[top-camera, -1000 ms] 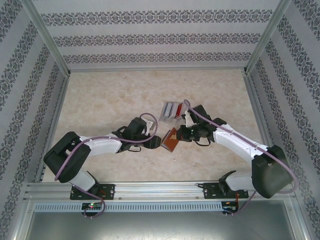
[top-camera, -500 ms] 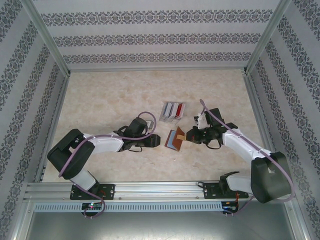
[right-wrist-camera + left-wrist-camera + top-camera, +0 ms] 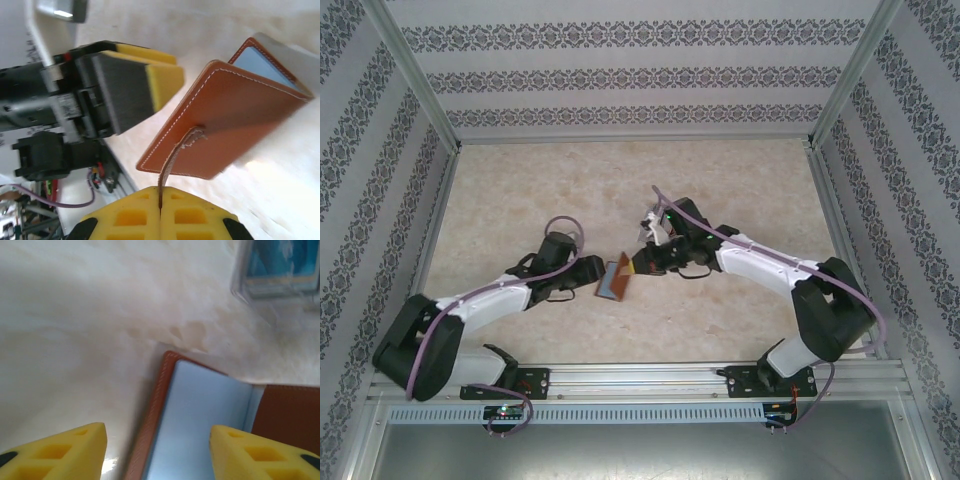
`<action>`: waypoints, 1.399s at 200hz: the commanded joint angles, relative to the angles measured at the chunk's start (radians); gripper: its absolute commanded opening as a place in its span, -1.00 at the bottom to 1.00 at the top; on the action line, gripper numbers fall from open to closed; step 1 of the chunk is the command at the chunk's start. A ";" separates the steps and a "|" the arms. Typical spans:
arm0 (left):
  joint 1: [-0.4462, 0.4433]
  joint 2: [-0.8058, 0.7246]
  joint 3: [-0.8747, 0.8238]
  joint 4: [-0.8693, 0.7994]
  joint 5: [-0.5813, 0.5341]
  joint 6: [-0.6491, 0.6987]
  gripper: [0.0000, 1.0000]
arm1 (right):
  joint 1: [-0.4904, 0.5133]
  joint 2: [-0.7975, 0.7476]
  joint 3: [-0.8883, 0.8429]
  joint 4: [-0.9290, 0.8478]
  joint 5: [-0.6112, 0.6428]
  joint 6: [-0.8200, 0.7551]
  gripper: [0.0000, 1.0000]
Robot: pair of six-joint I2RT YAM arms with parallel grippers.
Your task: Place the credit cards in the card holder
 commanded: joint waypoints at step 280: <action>-0.279 0.238 0.416 -0.410 -0.101 0.186 0.71 | -0.184 -0.007 -0.243 -0.016 0.063 -0.011 -0.97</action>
